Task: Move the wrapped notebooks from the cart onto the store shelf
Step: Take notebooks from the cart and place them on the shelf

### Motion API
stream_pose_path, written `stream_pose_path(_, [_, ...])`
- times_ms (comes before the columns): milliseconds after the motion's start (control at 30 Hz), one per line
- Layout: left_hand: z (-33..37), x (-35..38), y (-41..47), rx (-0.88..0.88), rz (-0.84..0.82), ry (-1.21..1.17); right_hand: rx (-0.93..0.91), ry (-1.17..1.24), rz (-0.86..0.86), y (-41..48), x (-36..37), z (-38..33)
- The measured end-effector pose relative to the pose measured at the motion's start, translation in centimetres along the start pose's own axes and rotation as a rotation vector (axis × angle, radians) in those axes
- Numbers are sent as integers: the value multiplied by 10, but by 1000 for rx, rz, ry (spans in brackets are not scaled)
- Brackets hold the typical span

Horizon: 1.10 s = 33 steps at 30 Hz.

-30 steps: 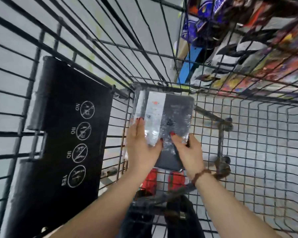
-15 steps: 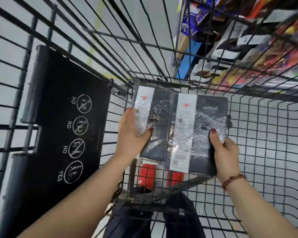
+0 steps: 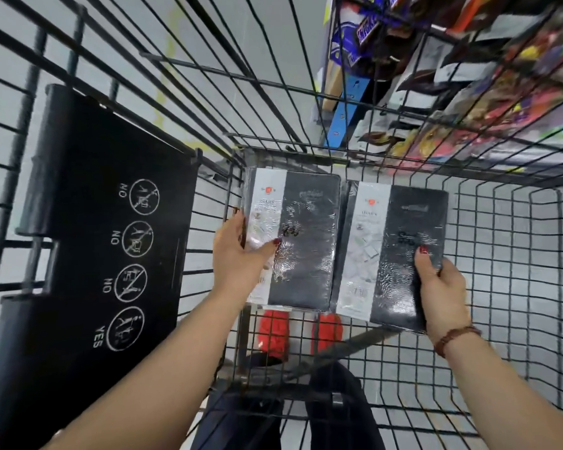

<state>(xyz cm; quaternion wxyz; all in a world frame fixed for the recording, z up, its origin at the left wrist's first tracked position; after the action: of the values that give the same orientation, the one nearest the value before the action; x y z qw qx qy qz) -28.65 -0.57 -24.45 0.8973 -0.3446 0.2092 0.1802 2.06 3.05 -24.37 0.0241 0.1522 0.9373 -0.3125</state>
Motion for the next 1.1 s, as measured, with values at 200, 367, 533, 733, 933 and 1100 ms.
stream_pose_path(200, [19,20,1,-192,-386,18,158,23,-122,-4,-2,11])
stream_pose_path(367, [27,52,-12,-84,-373,219,196,-23,-58,-4,-7,36])
stream_pose_path(533, [27,64,-27,-73,-299,220,179,18,63,-10,-3,42])
stream_pose_path(733, [28,70,-35,-211,-330,88,187,118,219,-23,1,45])
stream_pose_path(933, [19,72,-50,-159,-277,84,79,43,226,-26,-2,36])
stream_pose_path(1100, [31,51,-67,-148,-108,32,-16,-5,227,-34,-15,9])
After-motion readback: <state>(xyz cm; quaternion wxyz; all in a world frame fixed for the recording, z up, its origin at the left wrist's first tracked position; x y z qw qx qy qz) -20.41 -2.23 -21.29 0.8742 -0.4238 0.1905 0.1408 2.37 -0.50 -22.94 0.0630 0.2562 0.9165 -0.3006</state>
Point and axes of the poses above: each hand's wrist, its own y-axis towards the middle knuckle, its own x-axis out of the palm, z = x × y, the point moved 5 cm from there along y, towards the middle knuckle, and after that the axes turned 11 degrees about y, right-handed, at the moved point
